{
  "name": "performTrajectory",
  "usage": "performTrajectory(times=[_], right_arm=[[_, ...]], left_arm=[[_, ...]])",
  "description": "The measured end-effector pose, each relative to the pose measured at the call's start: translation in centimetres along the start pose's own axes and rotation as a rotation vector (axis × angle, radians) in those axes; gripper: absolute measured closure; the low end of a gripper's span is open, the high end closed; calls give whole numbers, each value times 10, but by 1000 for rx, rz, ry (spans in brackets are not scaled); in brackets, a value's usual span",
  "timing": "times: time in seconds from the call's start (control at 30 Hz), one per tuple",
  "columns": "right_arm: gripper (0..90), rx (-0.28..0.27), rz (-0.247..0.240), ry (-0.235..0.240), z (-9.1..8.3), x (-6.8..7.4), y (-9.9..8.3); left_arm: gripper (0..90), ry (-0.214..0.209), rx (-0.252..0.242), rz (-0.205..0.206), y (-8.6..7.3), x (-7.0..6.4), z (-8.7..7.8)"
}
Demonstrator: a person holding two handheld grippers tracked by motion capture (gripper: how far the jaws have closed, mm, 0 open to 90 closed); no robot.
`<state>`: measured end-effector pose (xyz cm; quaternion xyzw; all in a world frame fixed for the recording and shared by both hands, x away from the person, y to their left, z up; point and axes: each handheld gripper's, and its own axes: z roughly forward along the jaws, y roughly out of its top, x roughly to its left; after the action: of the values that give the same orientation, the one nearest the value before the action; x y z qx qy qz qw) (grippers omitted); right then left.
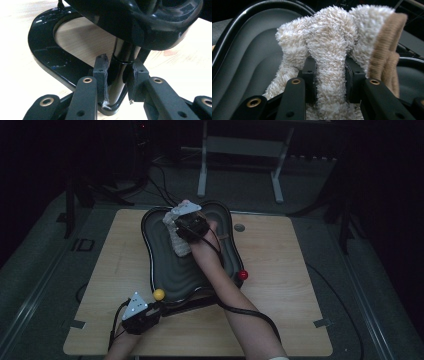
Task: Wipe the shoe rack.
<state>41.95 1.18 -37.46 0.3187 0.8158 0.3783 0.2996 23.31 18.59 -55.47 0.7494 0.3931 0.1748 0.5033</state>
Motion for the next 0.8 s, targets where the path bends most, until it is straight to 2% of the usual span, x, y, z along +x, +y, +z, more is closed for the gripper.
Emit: performTrajectory(times=[0.07, 0.27, 0.53, 0.8], right_arm=[[672, 8, 15, 16, -1, 0, -1], [674, 10, -1, 40, -5, 6, -10], [674, 3, -47, 61, -11, 19, -21], [673, 1, -70, 87, -21, 25, -37]], left_arm=[[719, 0, -1, -2, 0, 0, 0], [719, -1, 0, -2, 0, 0, 0], [719, 0, -1, 1, 0, 0, 0], [719, 1, -1, -1, 0, 0, 0]])
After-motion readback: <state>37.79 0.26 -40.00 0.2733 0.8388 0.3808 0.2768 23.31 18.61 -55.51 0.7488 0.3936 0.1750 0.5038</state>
